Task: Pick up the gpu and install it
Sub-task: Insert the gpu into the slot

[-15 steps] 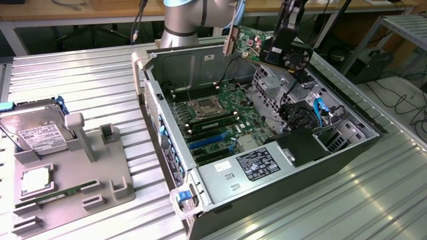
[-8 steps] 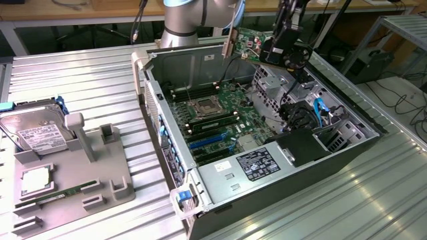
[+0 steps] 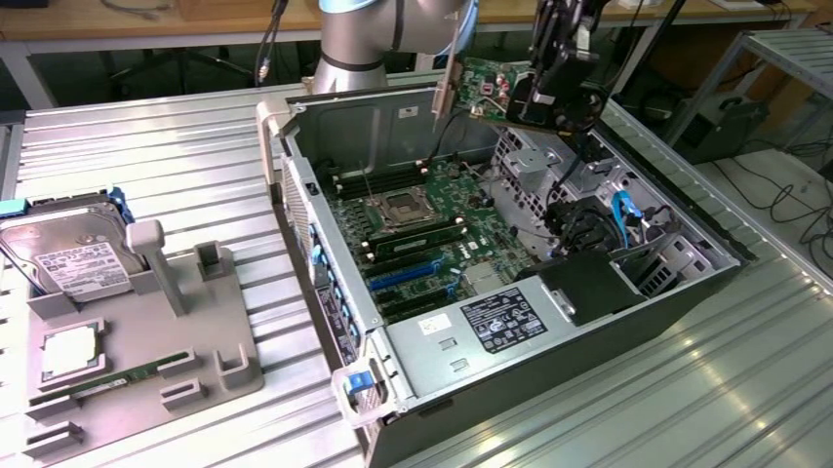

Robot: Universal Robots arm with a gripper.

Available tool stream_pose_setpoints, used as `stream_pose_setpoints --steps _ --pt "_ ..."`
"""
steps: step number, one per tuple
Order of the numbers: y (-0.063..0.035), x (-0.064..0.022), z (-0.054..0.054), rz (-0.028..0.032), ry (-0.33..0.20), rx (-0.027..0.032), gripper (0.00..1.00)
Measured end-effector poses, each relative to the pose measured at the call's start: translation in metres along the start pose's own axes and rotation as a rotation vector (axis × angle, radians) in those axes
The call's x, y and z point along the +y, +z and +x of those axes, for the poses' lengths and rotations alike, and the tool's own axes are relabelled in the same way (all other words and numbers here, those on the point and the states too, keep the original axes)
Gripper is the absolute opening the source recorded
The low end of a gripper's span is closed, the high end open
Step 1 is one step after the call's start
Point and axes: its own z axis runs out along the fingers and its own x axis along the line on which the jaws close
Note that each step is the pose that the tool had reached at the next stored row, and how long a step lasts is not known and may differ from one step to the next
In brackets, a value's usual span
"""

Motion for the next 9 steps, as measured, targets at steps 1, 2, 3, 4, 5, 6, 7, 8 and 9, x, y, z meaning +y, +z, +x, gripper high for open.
stream_pose_setpoints --steps 1,2,3,4,5,6,7,8,9 --pt "0.0 0.0 0.0 -0.0001 -0.014 0.0 0.28" --pt "0.0 0.0001 0.0 -0.0001 -0.026 -0.0001 0.28" --pt "0.0 0.0001 0.0 -0.0002 -0.04 -0.0002 0.28" --pt "0.0 0.0001 0.0001 -0.0003 -0.054 -0.0002 0.28" --pt "0.0 0.0001 0.0001 -0.0003 -0.066 -0.0002 0.28" --pt "0.0 0.0002 0.0001 -0.0004 -0.084 -0.0003 0.28" --pt "0.0 0.0002 0.0001 -0.0005 -0.106 -0.0003 0.28" --pt "0.0 0.0002 0.0001 -0.0006 -0.121 -0.0004 0.28" --pt "0.0 0.0003 0.0001 -0.0007 -0.136 -0.0005 0.28"
